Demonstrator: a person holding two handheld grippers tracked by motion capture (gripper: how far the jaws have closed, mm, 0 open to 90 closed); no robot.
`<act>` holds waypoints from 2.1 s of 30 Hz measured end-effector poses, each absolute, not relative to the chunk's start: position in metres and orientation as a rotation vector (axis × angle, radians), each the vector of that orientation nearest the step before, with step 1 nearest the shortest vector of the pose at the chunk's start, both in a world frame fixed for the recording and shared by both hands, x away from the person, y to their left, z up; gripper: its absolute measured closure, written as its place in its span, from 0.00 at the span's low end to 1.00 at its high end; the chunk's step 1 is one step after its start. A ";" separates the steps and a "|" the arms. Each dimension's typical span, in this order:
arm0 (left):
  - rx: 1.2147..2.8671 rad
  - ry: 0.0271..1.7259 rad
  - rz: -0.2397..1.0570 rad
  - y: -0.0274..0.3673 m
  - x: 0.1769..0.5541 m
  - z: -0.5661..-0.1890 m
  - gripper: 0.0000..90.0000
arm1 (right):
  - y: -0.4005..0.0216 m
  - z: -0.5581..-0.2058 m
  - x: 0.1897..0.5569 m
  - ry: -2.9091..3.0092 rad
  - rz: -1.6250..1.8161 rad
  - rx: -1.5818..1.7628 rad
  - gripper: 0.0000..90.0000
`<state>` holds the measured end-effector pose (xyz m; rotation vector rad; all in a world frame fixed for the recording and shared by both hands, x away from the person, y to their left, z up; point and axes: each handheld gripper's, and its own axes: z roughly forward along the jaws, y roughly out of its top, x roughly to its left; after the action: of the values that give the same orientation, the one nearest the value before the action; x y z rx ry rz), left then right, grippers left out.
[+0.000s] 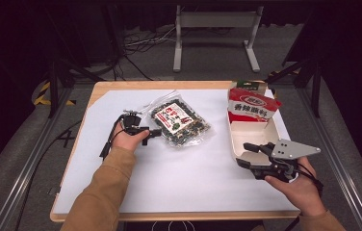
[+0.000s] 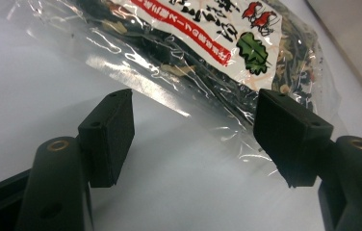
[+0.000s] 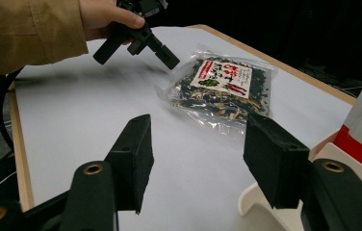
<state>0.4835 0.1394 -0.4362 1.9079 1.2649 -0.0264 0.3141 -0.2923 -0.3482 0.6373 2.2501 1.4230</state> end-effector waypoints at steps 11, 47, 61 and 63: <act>1.910 1.264 -0.060 0.130 0.487 -0.444 0.33 | -0.294 -0.348 0.312 2.238 1.422 0.643 0.46; 1.857 1.438 0.050 0.102 0.502 -0.440 0.42 | -0.295 -0.351 0.314 2.238 1.427 0.644 0.44; 1.757 1.411 -0.084 0.095 0.503 -0.446 0.92 | -0.298 -0.351 0.314 2.228 1.441 0.651 0.44; 1.756 1.411 -0.083 0.095 0.503 -0.446 0.94 | -0.299 -0.350 0.313 2.227 1.444 0.653 0.44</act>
<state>0.5031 0.0946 -0.4458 1.7565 1.4108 -0.0827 0.3135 -0.2988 -0.3501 0.6531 2.2272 1.4438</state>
